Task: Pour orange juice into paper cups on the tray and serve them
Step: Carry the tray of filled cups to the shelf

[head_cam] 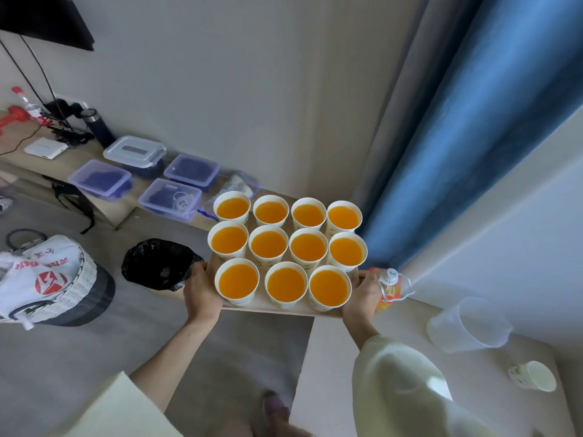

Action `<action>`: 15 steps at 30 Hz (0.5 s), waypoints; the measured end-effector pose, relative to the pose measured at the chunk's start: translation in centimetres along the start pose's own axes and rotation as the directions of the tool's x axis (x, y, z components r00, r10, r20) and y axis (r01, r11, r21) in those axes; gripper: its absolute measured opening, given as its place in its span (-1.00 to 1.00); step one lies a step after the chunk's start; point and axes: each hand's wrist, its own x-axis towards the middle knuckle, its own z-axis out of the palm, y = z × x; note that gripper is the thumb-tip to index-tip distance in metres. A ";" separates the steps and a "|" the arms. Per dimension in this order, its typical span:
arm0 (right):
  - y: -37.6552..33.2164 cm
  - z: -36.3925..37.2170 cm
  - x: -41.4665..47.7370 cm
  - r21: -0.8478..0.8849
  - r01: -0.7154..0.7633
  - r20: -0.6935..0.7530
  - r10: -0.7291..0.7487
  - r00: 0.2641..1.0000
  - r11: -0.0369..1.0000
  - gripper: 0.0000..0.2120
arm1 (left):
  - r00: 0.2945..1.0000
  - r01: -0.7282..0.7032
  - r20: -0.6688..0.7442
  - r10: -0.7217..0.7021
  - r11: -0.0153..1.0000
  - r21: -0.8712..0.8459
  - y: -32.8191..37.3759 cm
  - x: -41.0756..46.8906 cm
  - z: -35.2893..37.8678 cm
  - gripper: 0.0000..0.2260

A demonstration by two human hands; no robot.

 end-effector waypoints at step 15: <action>-0.4 8.1 5.6 -0.420 0.045 -0.109 -0.100 0.989 0.906 -0.89 | 0.991 -0.042 0.126 0.046 0.999 -0.030 1.6 12.4 3.6 -0.76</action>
